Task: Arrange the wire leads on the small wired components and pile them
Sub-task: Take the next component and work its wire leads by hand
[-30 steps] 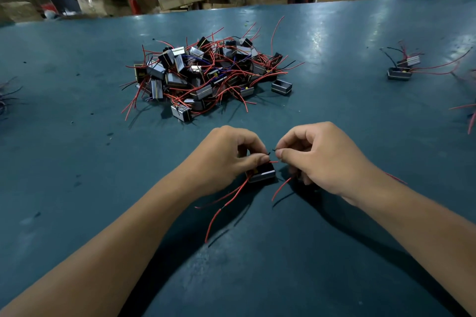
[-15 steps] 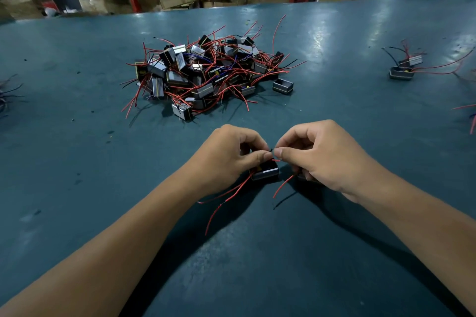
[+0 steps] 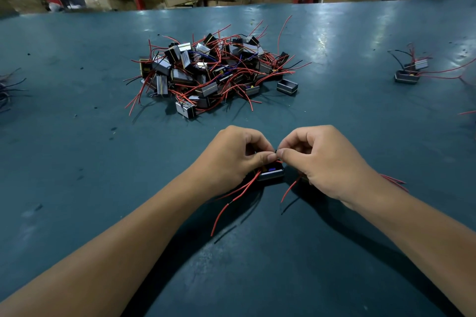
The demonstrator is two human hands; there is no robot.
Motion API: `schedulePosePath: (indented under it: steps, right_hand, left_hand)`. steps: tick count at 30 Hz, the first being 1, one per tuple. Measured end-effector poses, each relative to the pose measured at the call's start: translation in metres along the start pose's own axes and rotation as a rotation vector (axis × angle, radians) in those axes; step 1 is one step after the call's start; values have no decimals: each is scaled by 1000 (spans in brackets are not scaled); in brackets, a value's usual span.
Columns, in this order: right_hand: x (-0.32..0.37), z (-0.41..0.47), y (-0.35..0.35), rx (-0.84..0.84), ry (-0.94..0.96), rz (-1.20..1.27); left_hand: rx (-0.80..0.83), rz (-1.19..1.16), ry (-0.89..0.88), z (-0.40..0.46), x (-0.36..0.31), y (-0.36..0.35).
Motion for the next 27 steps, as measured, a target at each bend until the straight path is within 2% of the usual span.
schedulePosePath:
  steps: [8,27]
  right_hand:
    - [0,1,1,-35,24,-37]
    - [1,0,1,7,30,-37]
  left_hand:
    - [-13,14,10,0,2,0]
    - [-8,-57,16,2,5,3]
Point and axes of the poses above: each hand's wrist, its own z-axis towards the middle knuckle, its own y-axis out of the back of the hand, x = y × z, the point moved 3 cm from there along z, towards the middle knuckle, and after that the axes turned 12 degrees about -y, right-handed, at the moved point
